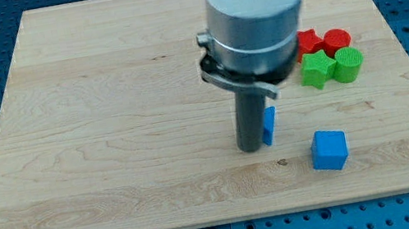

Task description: Place blue triangle at the center

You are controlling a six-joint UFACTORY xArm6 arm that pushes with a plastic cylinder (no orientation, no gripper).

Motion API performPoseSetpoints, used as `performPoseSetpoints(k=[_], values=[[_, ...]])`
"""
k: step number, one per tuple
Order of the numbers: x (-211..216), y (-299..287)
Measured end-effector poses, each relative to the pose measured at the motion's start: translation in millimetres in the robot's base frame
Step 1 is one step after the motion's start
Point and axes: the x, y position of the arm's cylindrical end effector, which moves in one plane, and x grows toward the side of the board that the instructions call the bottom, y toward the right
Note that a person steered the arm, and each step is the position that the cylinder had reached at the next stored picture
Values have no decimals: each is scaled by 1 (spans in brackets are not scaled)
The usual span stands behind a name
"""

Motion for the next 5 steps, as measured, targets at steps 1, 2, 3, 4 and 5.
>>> performPoseSetpoints(k=[1,2,3,4,5], values=[[-2,3],[40,9],[40,58],[24,62],[24,62]])
